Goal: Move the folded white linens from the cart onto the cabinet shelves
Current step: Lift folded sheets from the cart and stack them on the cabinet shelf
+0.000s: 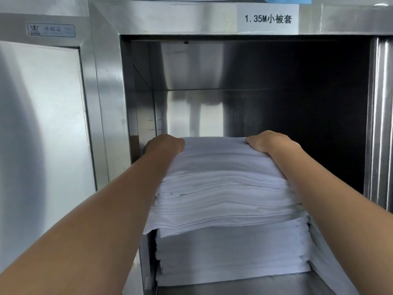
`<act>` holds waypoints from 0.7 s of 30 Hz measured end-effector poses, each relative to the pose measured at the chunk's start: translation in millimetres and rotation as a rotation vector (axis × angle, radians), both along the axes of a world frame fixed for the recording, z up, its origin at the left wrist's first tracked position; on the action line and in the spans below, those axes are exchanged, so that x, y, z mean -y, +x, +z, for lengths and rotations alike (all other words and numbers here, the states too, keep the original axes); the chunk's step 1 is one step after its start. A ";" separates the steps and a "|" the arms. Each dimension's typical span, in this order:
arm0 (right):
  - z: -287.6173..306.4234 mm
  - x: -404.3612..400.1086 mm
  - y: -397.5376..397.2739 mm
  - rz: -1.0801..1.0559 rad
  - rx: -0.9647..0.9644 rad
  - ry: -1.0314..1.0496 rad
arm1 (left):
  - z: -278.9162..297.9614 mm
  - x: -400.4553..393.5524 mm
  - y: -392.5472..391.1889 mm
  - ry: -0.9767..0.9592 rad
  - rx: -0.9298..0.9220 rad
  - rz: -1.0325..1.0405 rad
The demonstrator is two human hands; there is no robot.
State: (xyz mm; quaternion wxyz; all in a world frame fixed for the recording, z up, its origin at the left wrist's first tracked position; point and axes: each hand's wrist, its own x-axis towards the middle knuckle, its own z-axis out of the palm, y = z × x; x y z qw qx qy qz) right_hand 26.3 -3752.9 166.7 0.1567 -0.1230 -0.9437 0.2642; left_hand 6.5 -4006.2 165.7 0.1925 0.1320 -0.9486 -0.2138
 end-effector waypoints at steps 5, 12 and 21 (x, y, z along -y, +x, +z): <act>-4.3 0.4 5.8 -0.062 -0.073 0.015 | -2.9 2.7 1.7 0.054 -0.032 -0.007; -16.8 -5.5 27.0 -0.085 -0.196 0.059 | -0.2 -8.4 26.0 -0.188 -0.168 0.030; -32.3 -21.1 57.4 0.030 -0.309 0.038 | -1.0 -24.7 59.5 -0.285 -0.313 0.065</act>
